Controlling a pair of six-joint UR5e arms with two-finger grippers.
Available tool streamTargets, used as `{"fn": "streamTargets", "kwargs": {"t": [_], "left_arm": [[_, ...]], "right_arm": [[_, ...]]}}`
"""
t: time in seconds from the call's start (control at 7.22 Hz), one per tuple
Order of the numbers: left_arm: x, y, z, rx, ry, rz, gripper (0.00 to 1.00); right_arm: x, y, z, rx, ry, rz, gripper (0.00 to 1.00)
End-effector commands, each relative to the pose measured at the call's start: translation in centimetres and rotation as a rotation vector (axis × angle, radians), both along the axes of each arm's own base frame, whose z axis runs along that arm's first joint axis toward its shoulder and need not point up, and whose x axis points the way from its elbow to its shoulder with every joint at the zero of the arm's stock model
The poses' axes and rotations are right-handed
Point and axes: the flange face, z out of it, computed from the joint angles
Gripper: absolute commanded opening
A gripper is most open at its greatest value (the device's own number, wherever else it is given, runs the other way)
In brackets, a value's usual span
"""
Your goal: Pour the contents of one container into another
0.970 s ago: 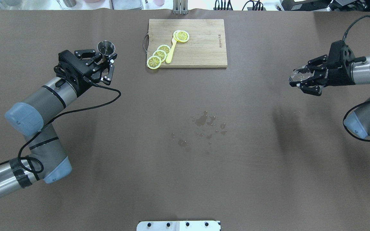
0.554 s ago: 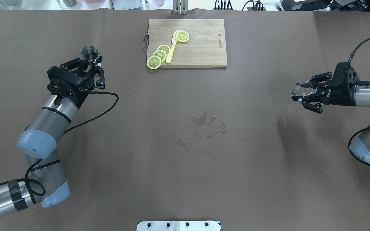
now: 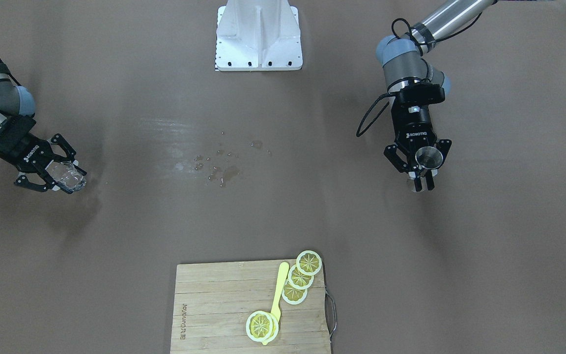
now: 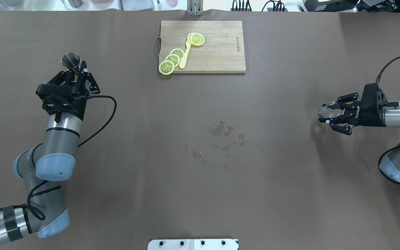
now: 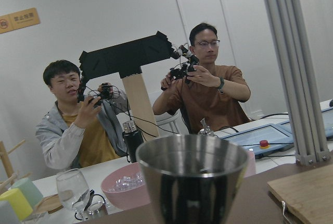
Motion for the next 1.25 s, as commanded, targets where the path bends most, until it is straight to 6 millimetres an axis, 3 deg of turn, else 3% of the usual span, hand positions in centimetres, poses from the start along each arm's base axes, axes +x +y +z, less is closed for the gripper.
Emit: {"fn": "streamTargets", "kwargs": {"t": [0.0, 0.28, 0.55, 0.97, 1.11], "left_arm": [[2.4, 4.0, 2.9, -0.018, 0.186, -0.068, 0.0], [5.0, 5.3, 4.4, -0.024, 0.22, -0.156, 0.0], [6.3, 5.4, 6.3, -0.025, 0.221, -0.214, 0.0], [6.3, 6.2, 6.6, -0.025, 0.215, -0.203, 0.0], [6.9, 7.7, 7.5, -0.029, 0.189, -0.177, 0.0]], "right_arm": [[-1.1, -0.8, 0.7, 0.002, -0.005, -0.036, 0.0], [-1.1, -0.5, 0.9, 0.014, -0.003, -0.058, 0.0], [-1.4, -0.2, 1.1, 0.036, 0.006, -0.073, 0.0], [-1.7, -0.1, 1.4, 0.039, 0.013, -0.077, 0.0], [-1.7, -0.1, 1.4, 0.039, 0.013, -0.079, 0.0]]}}
